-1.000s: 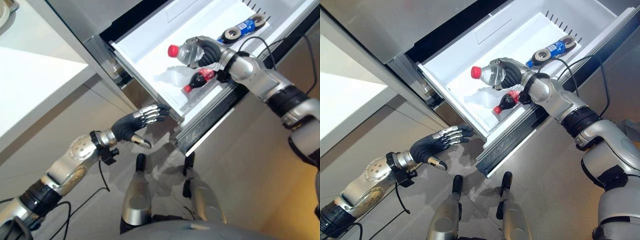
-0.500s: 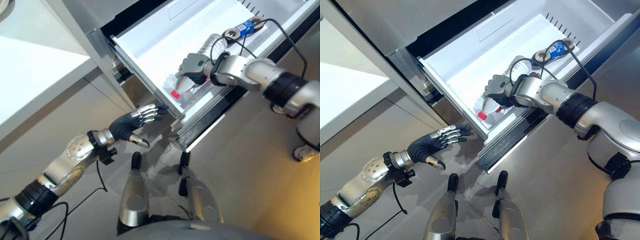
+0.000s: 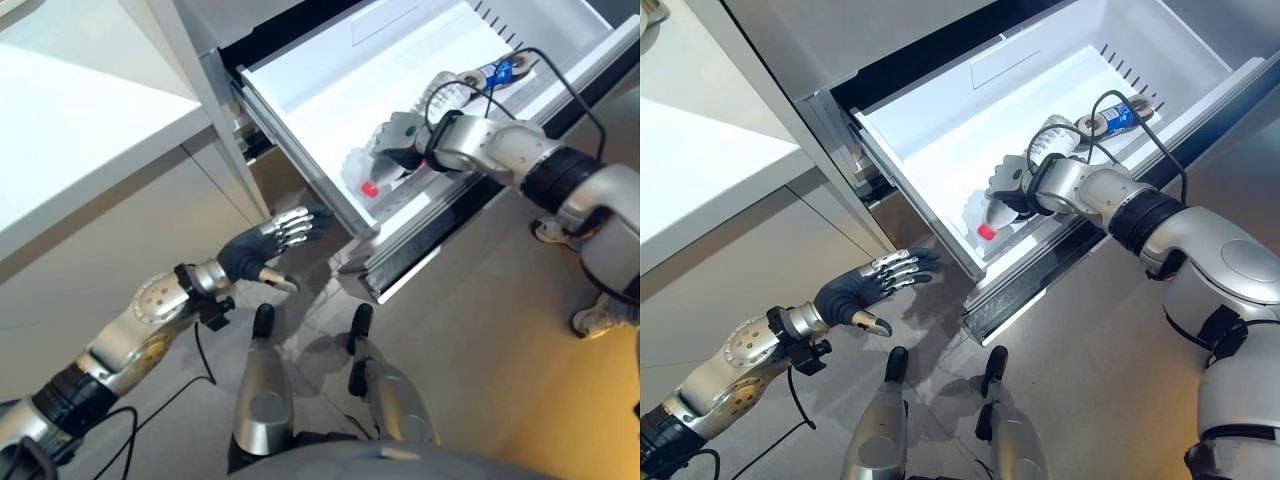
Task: Take the drinks into the refrigerator
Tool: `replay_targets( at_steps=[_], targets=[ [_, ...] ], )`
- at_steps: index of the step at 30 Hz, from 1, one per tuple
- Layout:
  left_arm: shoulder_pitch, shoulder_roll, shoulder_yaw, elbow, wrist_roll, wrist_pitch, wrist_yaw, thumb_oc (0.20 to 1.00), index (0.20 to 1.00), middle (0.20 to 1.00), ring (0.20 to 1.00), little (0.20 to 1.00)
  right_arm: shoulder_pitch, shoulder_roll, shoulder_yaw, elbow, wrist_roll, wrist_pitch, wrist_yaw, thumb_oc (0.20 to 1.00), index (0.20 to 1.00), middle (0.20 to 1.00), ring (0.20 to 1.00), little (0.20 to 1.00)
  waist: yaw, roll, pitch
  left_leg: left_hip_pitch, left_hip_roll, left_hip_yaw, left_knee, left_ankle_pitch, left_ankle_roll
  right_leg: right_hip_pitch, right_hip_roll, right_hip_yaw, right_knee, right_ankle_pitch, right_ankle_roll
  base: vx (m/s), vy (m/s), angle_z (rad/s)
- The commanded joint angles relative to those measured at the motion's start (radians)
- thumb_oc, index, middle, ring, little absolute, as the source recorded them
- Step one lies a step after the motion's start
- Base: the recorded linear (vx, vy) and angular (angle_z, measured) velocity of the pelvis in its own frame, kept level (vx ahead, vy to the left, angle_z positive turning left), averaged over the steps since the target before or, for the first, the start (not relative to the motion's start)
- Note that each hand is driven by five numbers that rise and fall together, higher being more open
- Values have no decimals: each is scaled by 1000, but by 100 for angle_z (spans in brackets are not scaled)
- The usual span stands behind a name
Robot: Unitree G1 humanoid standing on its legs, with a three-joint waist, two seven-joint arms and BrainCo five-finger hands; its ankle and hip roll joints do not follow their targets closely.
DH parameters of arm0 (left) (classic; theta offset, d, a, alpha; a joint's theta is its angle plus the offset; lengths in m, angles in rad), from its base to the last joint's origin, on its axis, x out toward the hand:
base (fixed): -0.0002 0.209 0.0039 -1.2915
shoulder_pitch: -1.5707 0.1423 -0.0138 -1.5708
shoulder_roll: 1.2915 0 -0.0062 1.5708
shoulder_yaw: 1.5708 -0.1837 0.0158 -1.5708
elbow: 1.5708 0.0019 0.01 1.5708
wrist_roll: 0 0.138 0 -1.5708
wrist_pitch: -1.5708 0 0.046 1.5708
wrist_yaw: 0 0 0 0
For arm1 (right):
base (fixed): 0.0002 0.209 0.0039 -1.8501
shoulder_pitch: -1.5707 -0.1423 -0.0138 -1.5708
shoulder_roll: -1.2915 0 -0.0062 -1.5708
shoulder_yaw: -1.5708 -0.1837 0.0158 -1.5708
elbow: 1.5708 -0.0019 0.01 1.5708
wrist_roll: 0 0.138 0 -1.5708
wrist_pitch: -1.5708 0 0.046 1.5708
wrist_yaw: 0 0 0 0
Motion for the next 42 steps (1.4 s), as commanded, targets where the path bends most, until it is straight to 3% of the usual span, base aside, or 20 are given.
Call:
replay_targets(
  at_steps=[1,9,16,27,28,29,42],
  targets=[
    [48,-1,67,-137,1,-35,9,1000,1000,1000,1000,1000,-105,-21,-26,25,37,62,-66,200,200,200,200,200,5,-6,33,-22,-75,6,14,-37,123,11,41,-4,141,-123,40,0,0,0],
    [61,-25,96,-135,8,-33,31,1000,1000,1000,1000,1000,-142,27,-146,92,52,125,-184,200,200,200,200,200,4,-3,45,-34,-75,14,29,-44,129,0,43,2,147,-120,39,-2,4,-1],
    [55,-40,101,-129,7,-39,45,1000,1000,1000,1000,1000,-175,64,-203,103,105,138,-230,200,200,200,200,200,4,-7,47,-47,-75,15,37,-47,133,-12,45,6,153,-119,38,2,5,-2],
    [60,-43,104,-128,3,-45,52,1000,1000,1000,1000,1000,-194,100,-179,155,99,143,-237,213,213,213,213,213,12,-12,53,-64,-74,11,49,-51,135,-24,42,1,166,-121,39,0,0,0],
    [59,-43,103,-128,4,-45,53,1000,1000,1000,1000,1000,-195,104,-172,165,96,143,-230,947,947,947,947,947,12,-12,54,-64,-75,10,49,-50,135,-25,42,0,166,-121,38,0,0,0],
    [60,-42,103,-129,3,-43,52,1000,1000,1000,1000,1000,-197,111,-162,173,88,141,-219,1000,1000,1000,1000,1000,13,-11,54,-64,-75,9,49,-50,135,-25,42,0,167,-122,38,0,0,0],
    [44,-38,88,-127,-2,-49,47,1000,1000,1000,1000,1000,-190,155,-135,241,47,144,-216,1000,1000,1000,1000,1000,18,-6,53,-61,-78,6,49,-51,135,-24,40,-4,169,-124,37,0,0,0]
  ],
)
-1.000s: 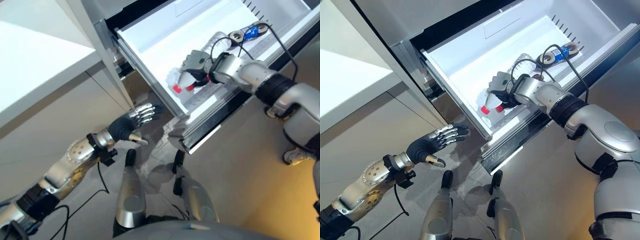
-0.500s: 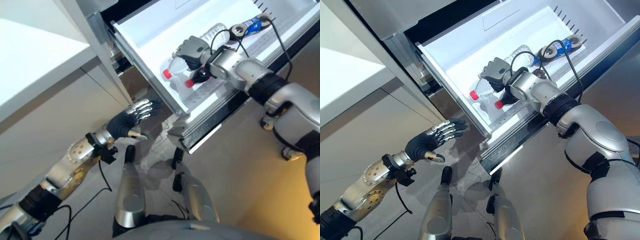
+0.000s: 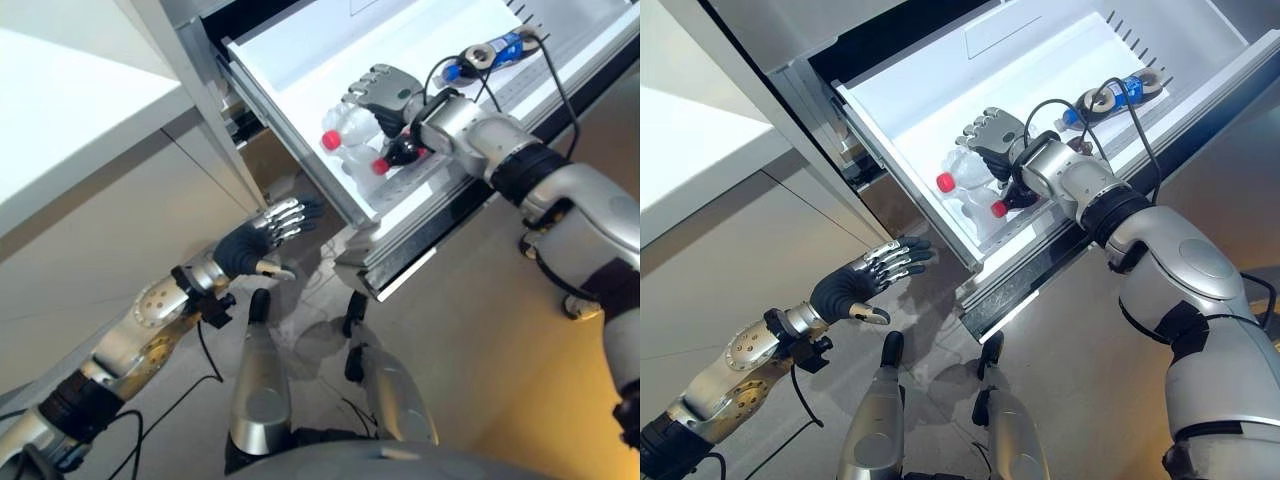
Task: Take the drinks into the refrigerator
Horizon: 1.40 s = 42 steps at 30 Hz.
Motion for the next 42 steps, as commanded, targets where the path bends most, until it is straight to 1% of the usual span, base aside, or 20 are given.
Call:
replay_targets(
  at_steps=[1,6,11,14,15,17,19,20,21,22,23,24,25,26,27,29,30,34,35,42],
  targets=[
    [31,13,42,-127,-1,-49,-6,1000,1000,1000,1000,1000,-177,-4,30,41,-10,27,-28,1000,1000,1000,1000,1000,19,17,10,-4,-83,2,3,-43,140,18,35,-9,164,-139,48,-9,1,4],
    [20,16,38,-115,1,-47,-12,1000,1000,1000,1000,1000,-182,-14,42,19,-8,22,-19,1000,1000,1000,1000,1000,19,15,2,3,-83,1,5,-44,138,27,31,-14,168,-143,48,0,0,0],
    [17,31,42,-110,3,-42,-26,1000,1000,1000,1000,1000,-180,-86,25,-58,62,10,-17,1000,1000,1000,1000,1000,16,6,-18,19,-86,-4,7,-49,136,45,28,-17,169,-145,45,0,0,0],
    [31,32,57,-103,7,-35,-30,1000,1000,1000,1000,1000,-150,-187,-46,-196,165,-1,-21,1000,1000,1000,1000,1000,9,-2,-37,36,-87,-1,7,-54,134,63,26,-19,166,-145,45,0,0,0],
    [53,25,70,-87,10,-29,-32,1000,1000,1000,1000,1000,-112,-272,-94,-298,218,-17,-30,1000,1000,1000,1000,1000,-2,-6,-52,49,-86,2,6,-57,133,75,27,-20,164,-146,43,0,0,0],
    [53,28,67,-89,10,-28,-32,1000,1000,1000,1000,1000,-104,-280,-102,-310,219,-14,-26,1000,1000,1000,1000,1000,1,-8,-52,51,-86,1,6,-57,133,77,27,-20,163,-147,43,4,0,-2],
    [95,13,104,-72,28,-24,-30,1000,1000,1000,1000,1000,46,-435,-270,-530,332,-47,-46,1000,1000,1000,1000,1000,-26,-12,-74,72,-83,5,3,-63,135,95,29,-16,161,-150,43,39,9,-4],
    [109,7,113,-68,31,-22,-33,1000,1000,1000,1000,1000,123,-477,-335,-584,336,-60,-56,1000,1000,1000,1000,1000,-34,-13,-83,83,-82,6,1,-65,136,103,29,-16,161,-152,43,72,22,-3],
    [131,-13,130,-51,36,-23,-40,1000,1000,1000,1000,1000,267,-519,-464,-644,377,-85,-79,1000,1000,1000,1000,1000,-50,-7,-97,99,-82,11,-3,-67,138,117,29,-14,160,-154,44,51,16,0],
    [132,-6,126,-52,36,-23,-41,1000,1000,1000,1000,1000,291,-522,-486,-655,375,-84,-76,1000,1000,1000,1000,1000,-46,-11,-99,101,-82,10,-4,-67,138,119,29,-15,160,-155,44,61,27,-16],
    [148,-19,141,-45,38,-24,-45,1000,1000,1000,1000,1000,403,-546,-579,-701,394,-97,-87,1000,1000,1000,1000,1000,-59,-8,-109,113,-83,11,-9,-68,139,129,29,-14,158,-158,45,77,23,-12],
    [179,-47,167,-28,47,-25,-53,1000,1000,1000,1000,1000,591,-551,-733,-761,413,-121,-102,1000,1000,1000,1000,1000,-83,-1,-129,136,-82,17,-18,-70,141,147,27,-9,154,-161,47,79,23,-10],
    [181,-39,163,-30,48,-24,-54,1000,1000,1000,1000,1000,626,-551,-764,-777,411,-120,-98,1000,1000,1000,1000,1000,-76,-6,-131,139,-82,16,-20,-69,141,150,27,-11,152,-161,47,121,30,-6],
    [211,-68,186,-17,58,-28,-60,1000,1000,1000,1000,1000,786,-521,-886,-812,413,-137,-110,1000,1000,1000,1000,1000,-94,1,-152,163,-83,22,-33,-71,144,168,28,-4,147,-165,49,77,24,-7],
    [212,-62,182,-19,59,-28,-60,1000,1000,1000,1000,1000,815,-518,-909,-825,410,-136,-107,1000,1000,1000,1000,1000,-87,-3,-153,166,-83,22,-36,-70,144,171,28,-5,145,-165,49,96,34,-16],
    [238,-88,204,-7,71,-32,-64,1000,1000,1000,1000,1000,955,-489,-1016,-860,425,-147,-96,1000,1000,1000,1000,1000,-103,3,-175,191,-84,30,-50,-70,146,192,27,4,136,-167,52,90,39,-13],
    [268,-111,218,1,84,-32,-66,1000,1000,1000,1000,1000,1086,-452,-1110,-885,413,-148,-102,1000,1000,1000,1000,1000,-111,10,-198,220,-86,43,-70,-71,150,211,27,11,123,-167,56,101,48,-2],
    [307,-145,240,10,113,-37,-65,1000,1000,1000,1000,1000,1254,-380,-1234,-918,403,-146,-108,1000,1000,1000,1000,1000,-124,21,-229,267,-89,63,-96,-73,156,236,31,34,110,-167,62,84,56,-21],
    [328,-169,257,18,124,-38,-65,1000,1000,1000,1000,1000,1333,-330,-1280,-911,394,-144,-115,1000,1000,1000,1000,1000,-137,28,-248,291,-91,75,-109,-76,159,248,31,45,105,-167,65,71,49,-18],
    [384,-217,301,33,159,-44,-77,1000,1000,1000,1000,1000,1540,-214,-1343,-871,355,-127,-83,1000,1000,1000,1000,1000,-164,45,-300,357,-90,105,-162,-70,164,278,34,81,93,-166,74,58,29,-19]
  ],
)
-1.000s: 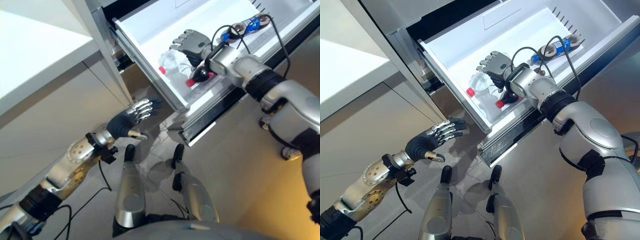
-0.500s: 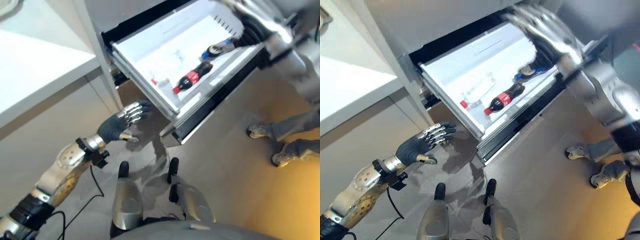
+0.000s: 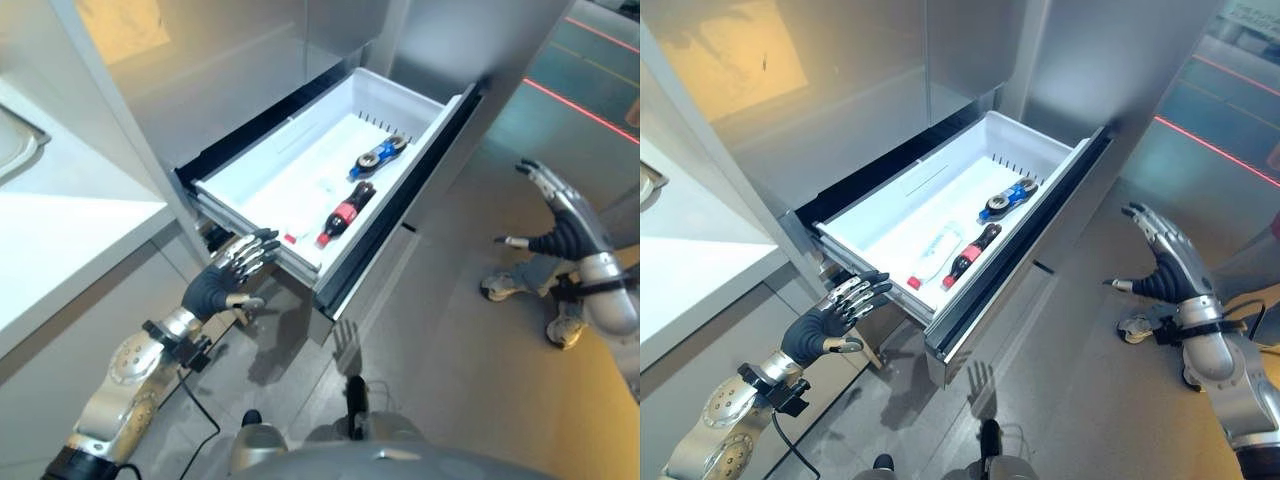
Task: Take the drinks into the refrigerator
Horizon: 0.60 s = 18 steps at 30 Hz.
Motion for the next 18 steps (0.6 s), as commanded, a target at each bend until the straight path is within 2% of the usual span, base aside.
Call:
replay_targets(
  at_steps=[1,3,4,5,6,7,13,18],
  targets=[
    [9,1,24,-15,33,-57,-20,1000,1000,1000,1000,1000,-54,-15,-40,35,-14,-7,4,1000,1000,1000,1000,1000,3,9,-19,-29,-84,-27,7,-50,138,16,20,-21,140,-127,42,13,1,-14],
    [14,0,23,-19,36,-60,-28,1000,1000,1000,1000,1000,-34,0,0,97,-20,-4,23,1000,1000,1000,1000,1000,-1,12,-27,-21,-83,-25,-7,-44,136,21,19,-19,131,-124,43,0,-5,-11],
    [12,1,20,-20,38,-62,-26,1000,1000,1000,1000,1000,-37,11,20,127,-16,-3,26,592,592,592,592,592,-3,14,-31,-20,-83,-26,-9,-44,136,22,18,-19,127,-122,43,0,0,0],
    [9,0,15,-16,41,-65,-26,1000,1000,1000,1000,1000,-43,19,48,158,-11,-1,34,489,489,489,489,489,-3,15,-34,-19,-84,-24,-10,-43,137,24,17,-18,125,-121,44,0,0,0],
    [4,2,11,-18,43,-66,-30,1000,1000,1000,1000,1000,-55,13,87,192,-18,3,52,260,260,260,260,260,1,17,-36,-19,-85,-23,-11,-42,137,23,17,-18,125,-118,46,0,0,0],
    [2,2,9,-19,42,-65,-34,1000,1000,1000,1000,1000,-67,12,113,224,-24,5,57,200,200,200,200,200,2,19,-37,-18,-85,-23,-11,-42,137,23,16,-19,125,-118,46,0,0,0],
    [-36,-4,-22,-33,35,-80,-27,1000,1000,1000,1000,1000,-228,50,325,388,-7,17,94,200,200,200,200,200,29,31,-35,-15,-92,-32,-13,-36,137,29,4,-20,116,-106,46,0,0,0],
    [-61,-3,-44,-39,34,-88,-21,1000,1000,1000,1000,1000,-345,57,446,440,-15,18,113,200,200,200,200,200,48,37,-32,-18,-95,-47,-14,-32,137,34,-3,-30,115,-105,46,-2,-2,2]
  ],
)
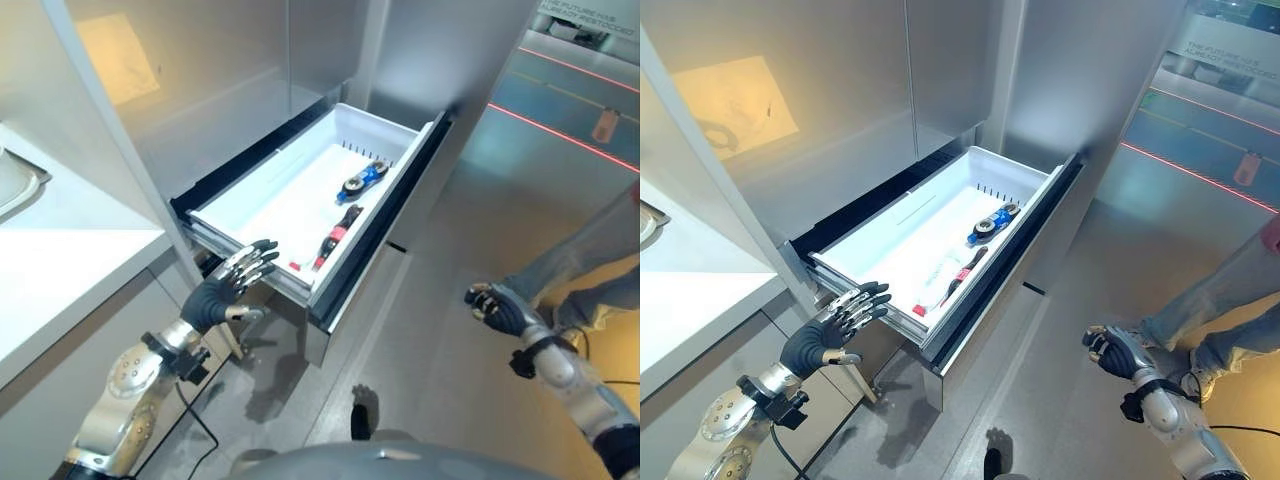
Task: Take the drinks into the refrigerator
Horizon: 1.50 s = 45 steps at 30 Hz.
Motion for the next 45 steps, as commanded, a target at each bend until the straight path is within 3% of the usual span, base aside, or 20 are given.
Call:
replay_targets(
  at_steps=[1,10,17,24,31,40,45],
  targets=[
    [-81,1,-37,-41,22,-69,-1,1000,1000,1000,1000,1000,-234,-13,81,59,5,-16,13,200,200,200,200,200,44,10,31,-56,-91,-61,12,-33,133,0,-1,-43,135,-108,39,0,0,0],
    [-134,24,-83,-85,-7,-69,0,1000,1000,1000,1000,1000,-509,-27,354,167,-62,-14,84,200,200,200,200,200,91,16,46,-62,-94,-102,16,-28,131,2,-8,-83,167,-127,33,5,-12,16],
    [-161,34,-120,-101,-20,-65,0,1000,1000,1000,1000,1000,-684,12,473,232,-88,-10,98,200,200,200,200,200,136,16,57,-74,-93,-143,19,-19,127,7,-14,-126,183,-138,29,5,-20,19],
    [-183,34,-150,-105,-35,-63,4,1000,1000,1000,1000,1000,-859,54,511,298,-57,0,74,200,200,200,200,200,186,14,63,-103,-92,-203,22,0,119,18,-25,-189,179,-144,23,4,-28,25],
    [-208,48,-162,-101,-49,-61,20,1000,1000,1000,1000,1000,-1041,76,489,313,-31,20,-25,200,200,200,200,200,219,13,66,-139,-102,-255,27,18,118,27,-37,-244,164,-136,22,-3,-1,28],
    [-220,48,-144,-94,-38,-63,40,1000,1000,1000,1000,1000,-1031,50,464,170,-50,17,-44,200,200,200,200,200,211,9,66,-147,-111,-262,23,19,126,20,-51,-247,166,-132,27,0,29,15],
    [-205,32,-127,-93,-22,-72,59,1000,1000,1000,1000,1000,-907,45,411,121,-33,14,-44,200,200,200,200,200,189,15,67,-137,-110,-240,21,12,130,13,-50,-224,167,-128,29,-4,38,-2]
  ],
)
